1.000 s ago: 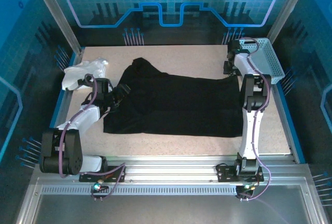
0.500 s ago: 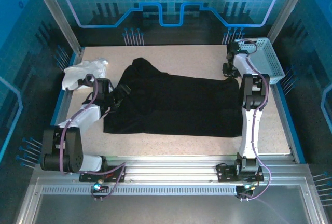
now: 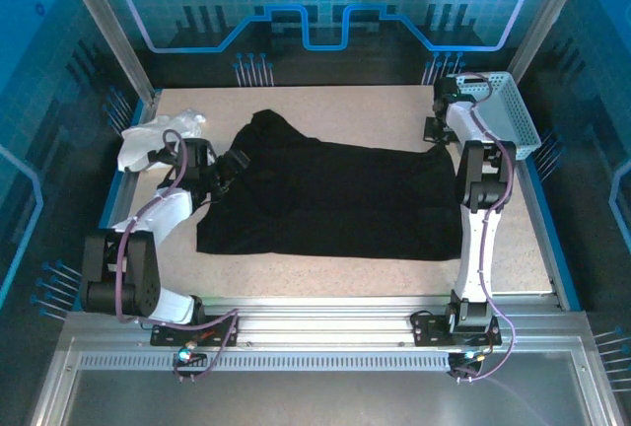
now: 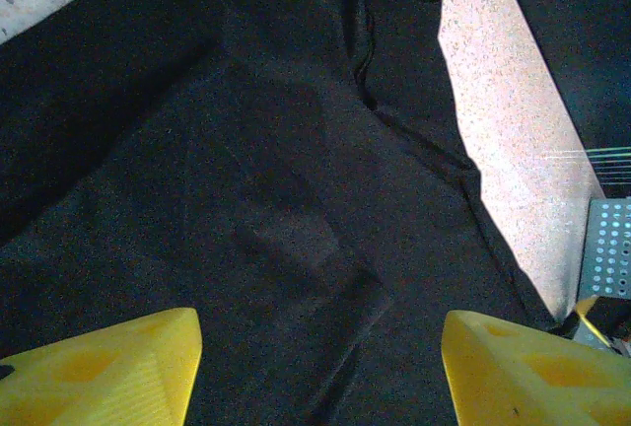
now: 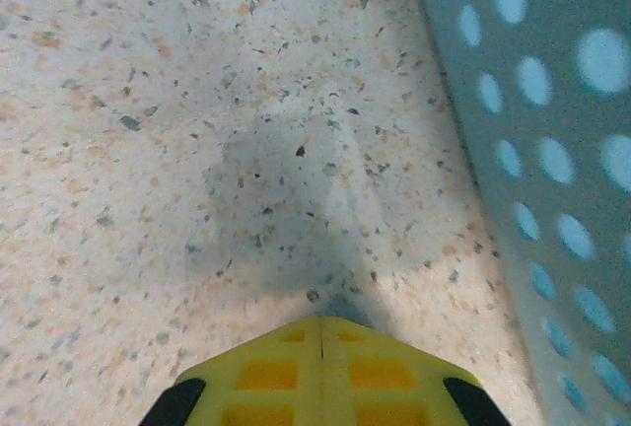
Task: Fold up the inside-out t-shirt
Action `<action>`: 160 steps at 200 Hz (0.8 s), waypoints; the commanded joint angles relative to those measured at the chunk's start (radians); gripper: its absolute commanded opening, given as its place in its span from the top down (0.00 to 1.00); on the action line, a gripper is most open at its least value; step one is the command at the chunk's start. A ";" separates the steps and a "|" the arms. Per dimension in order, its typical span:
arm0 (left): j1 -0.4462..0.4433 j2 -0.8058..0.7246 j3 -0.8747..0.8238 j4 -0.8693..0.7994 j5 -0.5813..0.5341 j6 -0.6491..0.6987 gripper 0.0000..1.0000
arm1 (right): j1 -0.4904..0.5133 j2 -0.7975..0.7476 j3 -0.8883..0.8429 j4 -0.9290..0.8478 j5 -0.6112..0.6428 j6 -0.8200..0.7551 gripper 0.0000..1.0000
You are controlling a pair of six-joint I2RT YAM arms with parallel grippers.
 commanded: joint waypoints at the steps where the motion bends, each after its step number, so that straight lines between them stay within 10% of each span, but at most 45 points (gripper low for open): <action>1: -0.003 0.012 0.028 0.014 0.015 0.008 0.33 | -0.009 -0.111 -0.037 0.037 -0.010 -0.012 1.00; 80: -0.016 0.104 0.121 0.061 -0.015 0.037 0.34 | -0.009 -0.162 -0.139 0.074 -0.005 -0.011 1.00; 160: -0.036 0.676 0.759 -0.143 -0.082 0.249 0.43 | 0.002 -0.164 -0.120 0.075 -0.025 -0.024 1.00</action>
